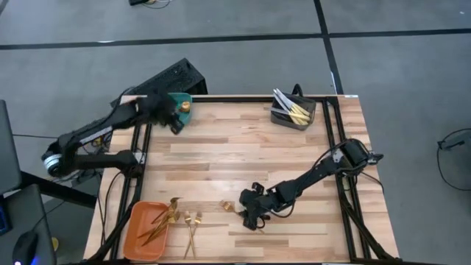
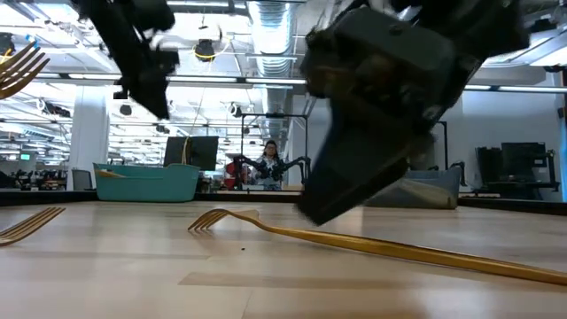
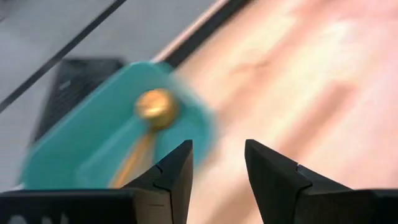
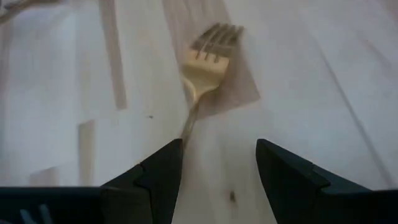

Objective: Sort silverware by color (type)
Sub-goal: Put the right fork into the orange bin

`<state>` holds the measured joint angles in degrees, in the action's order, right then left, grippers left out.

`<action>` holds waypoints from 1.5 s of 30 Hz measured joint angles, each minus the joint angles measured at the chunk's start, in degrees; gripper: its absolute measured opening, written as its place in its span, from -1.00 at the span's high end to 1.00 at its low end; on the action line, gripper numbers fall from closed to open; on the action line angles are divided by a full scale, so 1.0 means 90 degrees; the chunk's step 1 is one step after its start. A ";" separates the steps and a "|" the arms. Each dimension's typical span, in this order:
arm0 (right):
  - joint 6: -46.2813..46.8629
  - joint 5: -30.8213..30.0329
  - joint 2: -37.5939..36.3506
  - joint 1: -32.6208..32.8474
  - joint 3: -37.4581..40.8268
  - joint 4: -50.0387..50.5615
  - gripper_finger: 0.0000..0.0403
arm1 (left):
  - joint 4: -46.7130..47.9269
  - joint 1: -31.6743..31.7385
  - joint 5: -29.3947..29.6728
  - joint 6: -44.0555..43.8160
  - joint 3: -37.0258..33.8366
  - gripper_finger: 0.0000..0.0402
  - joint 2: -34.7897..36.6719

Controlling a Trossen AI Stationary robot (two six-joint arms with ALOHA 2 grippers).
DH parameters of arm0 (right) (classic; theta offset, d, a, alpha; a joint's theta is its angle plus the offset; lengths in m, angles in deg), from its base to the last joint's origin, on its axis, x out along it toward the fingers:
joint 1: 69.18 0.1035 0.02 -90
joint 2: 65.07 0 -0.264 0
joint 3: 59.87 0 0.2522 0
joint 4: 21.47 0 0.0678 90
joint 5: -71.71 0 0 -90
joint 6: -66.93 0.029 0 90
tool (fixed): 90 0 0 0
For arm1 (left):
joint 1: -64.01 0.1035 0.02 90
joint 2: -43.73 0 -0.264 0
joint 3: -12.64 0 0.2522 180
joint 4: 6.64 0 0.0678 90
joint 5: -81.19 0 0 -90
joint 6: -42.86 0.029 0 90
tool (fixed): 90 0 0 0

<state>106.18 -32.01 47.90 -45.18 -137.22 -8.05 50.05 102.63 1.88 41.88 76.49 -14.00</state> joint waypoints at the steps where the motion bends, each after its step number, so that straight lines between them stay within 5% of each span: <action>1: -0.0071 0.0016 0.0007 -0.0034 0.0002 -0.0034 -0.13 | -0.0027 -0.0359 0.0006 -0.0194 -0.0104 0.34 0.0244; 9: -0.0431 0.0075 0.0493 -0.0183 -0.0307 -0.0388 -0.02 | -0.0512 -0.3194 0.0944 -0.1654 -0.1309 0.34 0.1794; 16: -0.1045 0.0485 0.0470 -0.0312 -0.0451 -0.0233 0.06 | -0.1658 -0.4550 0.1394 -0.2335 -0.2293 0.34 0.2103; 38: -0.2052 0.1288 0.0769 -0.0272 -0.0762 0.0074 0.08 | -0.3285 -0.5402 0.1699 -0.2093 -0.2364 0.34 0.0658; 45: -0.1659 0.0576 0.0607 -0.0460 -0.1024 0.2005 0.50 | -0.3395 -0.5402 0.1822 -0.2211 -0.2364 0.34 0.0567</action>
<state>91.25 -26.83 53.36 -49.32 -146.44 9.99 19.49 54.01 18.27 21.98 55.21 -8.89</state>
